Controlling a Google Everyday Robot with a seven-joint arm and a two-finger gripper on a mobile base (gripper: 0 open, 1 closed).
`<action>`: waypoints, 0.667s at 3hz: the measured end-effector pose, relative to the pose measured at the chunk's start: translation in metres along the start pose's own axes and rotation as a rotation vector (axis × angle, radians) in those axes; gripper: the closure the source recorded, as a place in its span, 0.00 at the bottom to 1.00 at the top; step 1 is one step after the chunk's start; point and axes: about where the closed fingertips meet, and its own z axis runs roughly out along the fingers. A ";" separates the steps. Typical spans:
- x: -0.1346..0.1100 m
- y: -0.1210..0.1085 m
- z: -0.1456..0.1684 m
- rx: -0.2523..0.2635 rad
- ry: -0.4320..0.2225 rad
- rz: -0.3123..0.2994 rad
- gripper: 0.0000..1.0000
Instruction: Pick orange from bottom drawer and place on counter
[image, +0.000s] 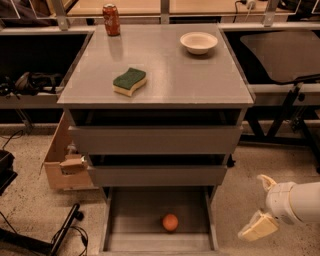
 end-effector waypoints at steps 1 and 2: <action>-0.004 -0.004 0.022 0.008 -0.021 -0.001 0.00; -0.019 -0.004 0.097 0.001 -0.107 -0.009 0.00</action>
Offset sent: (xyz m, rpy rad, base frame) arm 0.1076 0.1029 -0.1598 0.2001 -0.1502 0.0076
